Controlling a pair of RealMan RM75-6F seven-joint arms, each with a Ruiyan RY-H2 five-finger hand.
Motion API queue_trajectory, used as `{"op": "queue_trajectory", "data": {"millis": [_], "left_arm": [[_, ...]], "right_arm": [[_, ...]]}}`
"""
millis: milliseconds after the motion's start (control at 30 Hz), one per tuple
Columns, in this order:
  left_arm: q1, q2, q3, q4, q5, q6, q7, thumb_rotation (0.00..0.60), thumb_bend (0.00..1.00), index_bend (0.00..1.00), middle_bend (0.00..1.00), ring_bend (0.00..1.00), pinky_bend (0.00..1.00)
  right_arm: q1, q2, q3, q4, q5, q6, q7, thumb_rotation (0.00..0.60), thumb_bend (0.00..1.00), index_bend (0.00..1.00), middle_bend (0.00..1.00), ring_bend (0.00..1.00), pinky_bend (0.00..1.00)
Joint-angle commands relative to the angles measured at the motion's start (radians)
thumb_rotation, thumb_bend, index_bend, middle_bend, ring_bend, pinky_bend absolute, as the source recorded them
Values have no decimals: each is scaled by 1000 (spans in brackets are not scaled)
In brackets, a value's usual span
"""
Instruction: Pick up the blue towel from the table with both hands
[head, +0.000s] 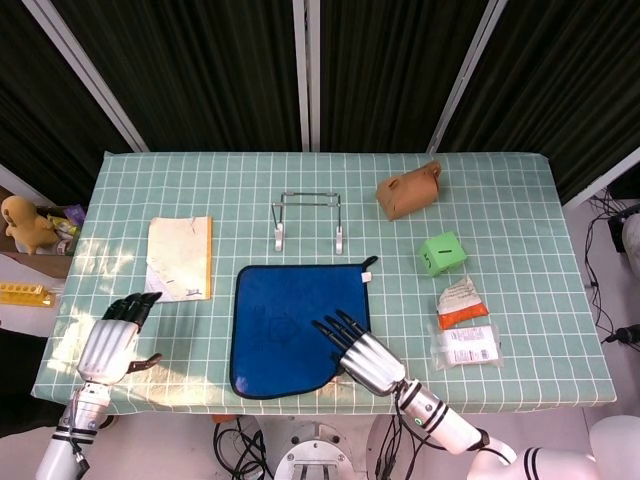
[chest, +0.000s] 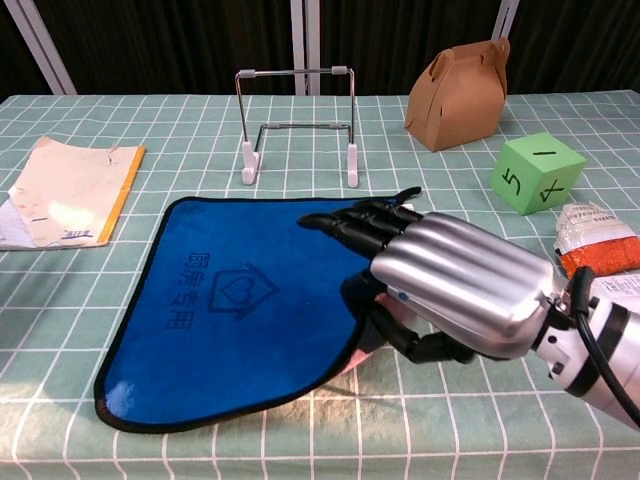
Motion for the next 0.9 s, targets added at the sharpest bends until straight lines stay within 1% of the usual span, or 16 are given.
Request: {"op": "queue_trajectory", "data": {"millis": [33, 167, 200, 267, 333, 367, 467, 600, 700, 833, 900], "left_arm": [[-29, 10, 19, -24, 54, -33, -128, 600, 0, 133, 184, 166, 230], [-73, 12, 24, -27, 72, -99, -242, 594, 0, 156, 206, 200, 287], [-84, 8, 23, -26, 72, -115, -271, 581, 0, 161, 211, 206, 294], [-111, -6, 21, -22, 70, -155, -345, 500, 0, 173, 228, 226, 320], [-135, -19, 19, -19, 64, -197, -400, 456, 0, 179, 236, 234, 331], [-153, -28, 18, -16, 59, -227, -422, 446, 0, 179, 236, 234, 331], [-194, -55, 7, -13, 37, -292, -434, 431, 0, 183, 242, 238, 334], [-225, -105, -24, -14, -3, -324, -415, 424, 0, 194, 252, 245, 334], [-235, -147, -52, -17, -52, -327, -370, 422, 0, 202, 259, 249, 336], [-246, -186, -77, -30, -133, -340, -283, 415, 1, 234, 287, 267, 359], [-249, -189, -84, -42, -161, -345, -274, 384, 1, 244, 296, 274, 365]], "right_arm": [[48, -17, 71, -7, 9, -17, -11, 600, 477, 886, 0, 0, 0], [120, -38, 183, -15, 77, -86, -38, 600, 477, 915, 0, 0, 0], [139, -45, 213, -14, 95, -101, -47, 600, 477, 918, 0, 0, 0], [178, -60, 269, -6, 141, -138, -67, 600, 477, 927, 0, 0, 0], [210, -71, 315, 5, 182, -166, -84, 600, 477, 932, 0, 0, 0], [233, -80, 345, 16, 210, -183, -96, 600, 477, 933, 0, 0, 0], [289, -103, 409, 49, 275, -218, -131, 600, 477, 935, 0, 0, 0], [347, -128, 455, 95, 338, -242, -170, 600, 477, 936, 0, 0, 0], [383, -143, 477, 127, 381, -255, -181, 600, 477, 937, 0, 0, 0], [418, -147, 481, 158, 409, -257, -175, 600, 477, 937, 0, 0, 0], [427, -145, 477, 167, 414, -252, -171, 600, 477, 938, 0, 0, 0]]}}
